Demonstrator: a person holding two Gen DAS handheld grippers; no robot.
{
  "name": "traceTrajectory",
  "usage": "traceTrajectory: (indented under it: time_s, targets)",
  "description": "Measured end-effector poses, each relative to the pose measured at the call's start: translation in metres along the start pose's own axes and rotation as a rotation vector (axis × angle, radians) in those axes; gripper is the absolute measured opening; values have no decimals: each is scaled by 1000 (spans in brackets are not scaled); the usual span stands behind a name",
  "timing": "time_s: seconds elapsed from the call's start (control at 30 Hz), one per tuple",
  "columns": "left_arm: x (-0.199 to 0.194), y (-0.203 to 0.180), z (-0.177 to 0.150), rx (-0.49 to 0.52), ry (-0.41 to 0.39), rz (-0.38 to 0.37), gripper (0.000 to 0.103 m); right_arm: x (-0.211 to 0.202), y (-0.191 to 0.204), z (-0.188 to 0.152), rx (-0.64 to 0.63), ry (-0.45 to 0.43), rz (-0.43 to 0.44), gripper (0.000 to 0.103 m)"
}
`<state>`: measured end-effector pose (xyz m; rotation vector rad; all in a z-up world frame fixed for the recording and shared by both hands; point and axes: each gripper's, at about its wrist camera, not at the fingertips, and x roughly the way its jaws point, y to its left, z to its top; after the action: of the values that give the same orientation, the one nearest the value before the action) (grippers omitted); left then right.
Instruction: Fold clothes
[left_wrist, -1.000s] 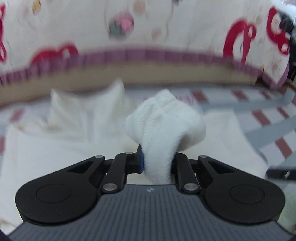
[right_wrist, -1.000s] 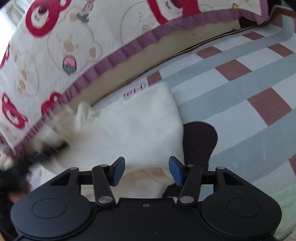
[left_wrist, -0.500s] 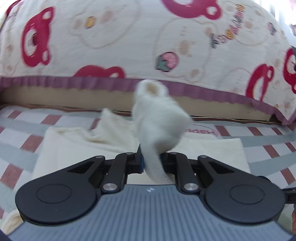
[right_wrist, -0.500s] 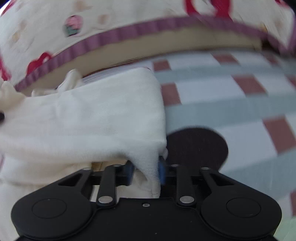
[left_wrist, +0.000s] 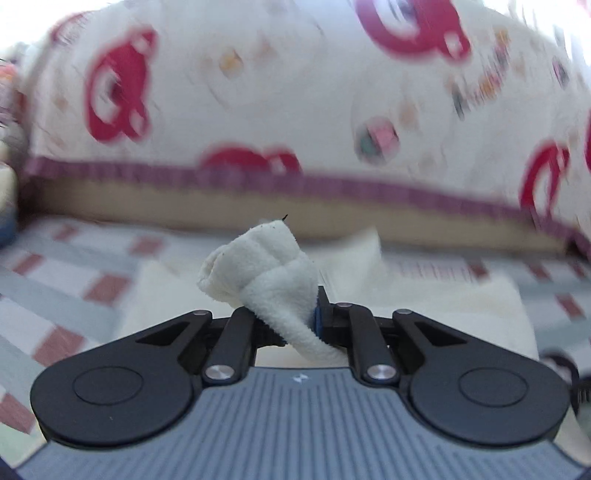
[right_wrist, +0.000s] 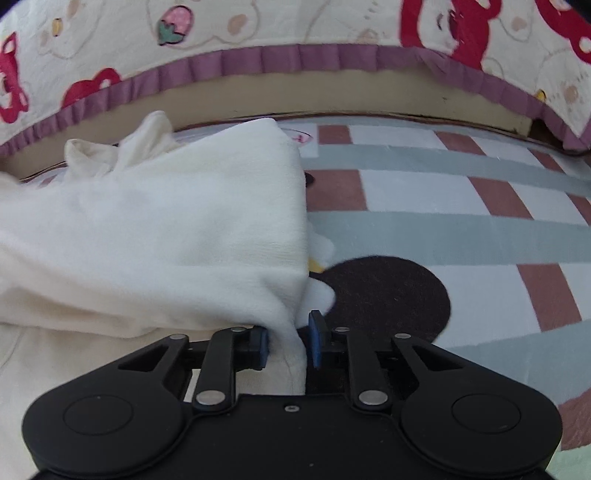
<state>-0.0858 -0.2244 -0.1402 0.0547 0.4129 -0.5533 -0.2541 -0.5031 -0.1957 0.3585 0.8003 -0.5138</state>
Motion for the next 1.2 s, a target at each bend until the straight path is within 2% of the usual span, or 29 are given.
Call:
traceTrajectory:
  time_s: [0.07, 0.1, 0.2, 0.23, 0.37, 0.53, 0.7, 0.77, 0.83, 0.93, 1.0, 1.07, 1.1, 1.13, 1.2]
  targets:
    - [1, 12, -5, -33, 21, 48, 12, -2, 6, -1, -37, -9, 6, 29]
    - [6, 18, -11, -48, 58, 65, 12, -3, 9, -1, -60, -12, 4, 29]
    - [28, 36, -36, -87, 225, 100, 12, 0, 19, -3, -124, 6, -33, 29]
    - [33, 40, -43, -98, 258, 107, 12, 1, 21, -4, -145, 17, -54, 29]
    - [30, 37, -47, -43, 243, 118, 12, 2, 28, -5, -199, 40, -113, 30]
    - [24, 46, -41, -25, 213, 95, 14, -6, 21, -3, -171, 36, -93, 34]
    - [34, 46, -46, -5, 280, 87, 15, 2, 21, -3, -161, 60, -95, 35]
    - [35, 47, -48, -5, 317, 88, 18, -2, 19, -2, -140, 75, -65, 36]
    - [34, 54, -46, -36, 331, 74, 20, -19, 13, 2, -83, 82, 32, 36]
    - [31, 66, -41, -92, 343, 46, 31, -61, -5, 15, 32, -3, 276, 42]
    - [29, 74, -38, -130, 352, 28, 35, -72, -21, 31, 110, -56, 360, 45]
    - [32, 83, -39, -172, 373, -3, 37, -63, -32, 57, 151, -61, 363, 46]
    - [34, 87, -40, -189, 385, -14, 41, -56, -38, 70, 164, -57, 357, 46]
    - [37, 90, -41, -201, 397, -18, 42, -46, -43, 87, 166, -47, 328, 46]
    - [43, 94, -42, -214, 420, -35, 43, -24, -49, 117, 188, -27, 337, 48]
